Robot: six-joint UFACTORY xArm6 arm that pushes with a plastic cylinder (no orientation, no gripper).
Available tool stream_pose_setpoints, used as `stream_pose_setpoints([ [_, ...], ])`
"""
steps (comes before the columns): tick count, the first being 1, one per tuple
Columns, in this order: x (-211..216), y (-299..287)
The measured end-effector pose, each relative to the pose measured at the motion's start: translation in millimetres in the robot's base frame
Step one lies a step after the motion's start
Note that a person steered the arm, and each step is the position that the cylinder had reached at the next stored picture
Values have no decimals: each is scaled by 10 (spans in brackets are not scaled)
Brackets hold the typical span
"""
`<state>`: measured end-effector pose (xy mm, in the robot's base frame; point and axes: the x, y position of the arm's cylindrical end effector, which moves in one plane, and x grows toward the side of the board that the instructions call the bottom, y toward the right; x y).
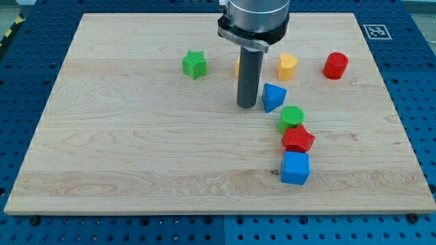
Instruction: Move the blue cube and red star to the left
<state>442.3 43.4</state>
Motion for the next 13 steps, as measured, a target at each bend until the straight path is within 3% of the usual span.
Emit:
stream_pose_setpoints([
  [2, 324, -43],
  [5, 1765, 45],
  [8, 1726, 1155],
  [9, 1502, 1328],
  [13, 1319, 1149],
])
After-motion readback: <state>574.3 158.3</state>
